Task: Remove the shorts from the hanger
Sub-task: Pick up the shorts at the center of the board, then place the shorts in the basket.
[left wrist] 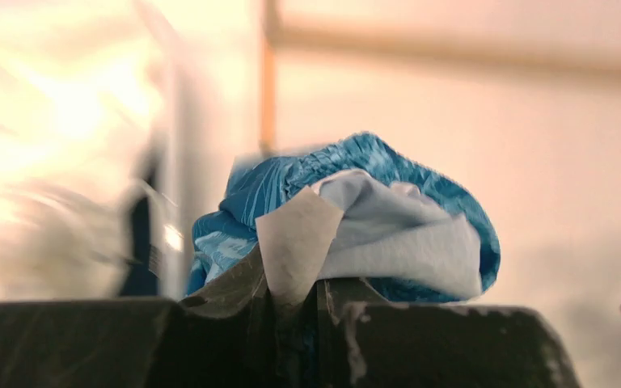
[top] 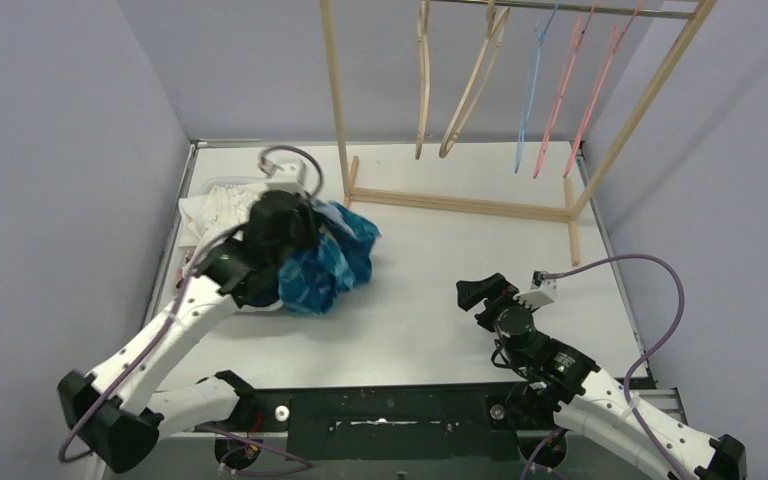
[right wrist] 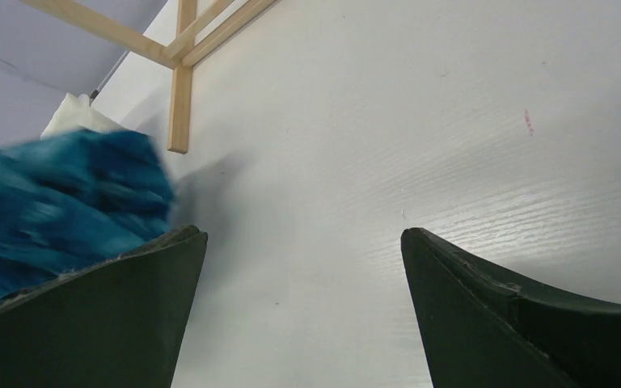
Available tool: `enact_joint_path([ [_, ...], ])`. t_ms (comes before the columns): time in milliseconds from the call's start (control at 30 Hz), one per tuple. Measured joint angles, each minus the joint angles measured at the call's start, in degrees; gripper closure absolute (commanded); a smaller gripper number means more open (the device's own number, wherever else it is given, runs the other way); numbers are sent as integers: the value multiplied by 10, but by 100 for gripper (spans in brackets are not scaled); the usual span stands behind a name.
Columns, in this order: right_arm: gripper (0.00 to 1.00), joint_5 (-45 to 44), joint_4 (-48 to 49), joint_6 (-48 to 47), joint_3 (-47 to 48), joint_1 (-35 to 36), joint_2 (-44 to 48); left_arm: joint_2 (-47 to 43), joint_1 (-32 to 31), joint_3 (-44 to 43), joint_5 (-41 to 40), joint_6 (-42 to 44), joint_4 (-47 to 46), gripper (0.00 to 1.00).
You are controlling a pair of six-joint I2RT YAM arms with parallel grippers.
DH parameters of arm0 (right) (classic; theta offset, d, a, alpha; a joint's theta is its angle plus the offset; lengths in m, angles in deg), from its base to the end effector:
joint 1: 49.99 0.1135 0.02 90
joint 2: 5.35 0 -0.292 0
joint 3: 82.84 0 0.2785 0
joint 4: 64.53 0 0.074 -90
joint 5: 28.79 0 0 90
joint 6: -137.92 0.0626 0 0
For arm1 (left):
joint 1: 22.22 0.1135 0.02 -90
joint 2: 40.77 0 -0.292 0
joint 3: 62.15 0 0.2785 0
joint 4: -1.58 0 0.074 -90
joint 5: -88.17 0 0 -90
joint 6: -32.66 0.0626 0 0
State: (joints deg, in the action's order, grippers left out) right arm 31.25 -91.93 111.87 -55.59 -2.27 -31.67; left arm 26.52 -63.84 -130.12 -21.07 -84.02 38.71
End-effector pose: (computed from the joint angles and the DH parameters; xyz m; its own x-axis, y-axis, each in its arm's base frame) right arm 0.1251 0.0911 0.1903 -0.4374 0.6760 -0.5931 0.1200 0.6975 0.7065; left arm 0.2326 -0.1791 0.3071 -0.5895 -0.0434 -0.8066 0.1838 0.9652 -0.1862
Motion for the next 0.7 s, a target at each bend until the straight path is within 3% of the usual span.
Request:
enact_joint_path([
  [200, 4, -9, -2, 14, 0, 0, 5, -71, 200, -236, 3, 110, 43, 100],
  [400, 4, -8, -1, 19, 0, 0, 2, -48, 342, -328, 23, 182, 73, 100],
  [533, 4, -7, -1, 22, 0, 0, -1, -34, 378, -276, 67, 191, 81, 100],
  [700, 4, -7, -1, 26, 0, 0, -1, -24, 388, -41, 130, 173, 59, 100],
])
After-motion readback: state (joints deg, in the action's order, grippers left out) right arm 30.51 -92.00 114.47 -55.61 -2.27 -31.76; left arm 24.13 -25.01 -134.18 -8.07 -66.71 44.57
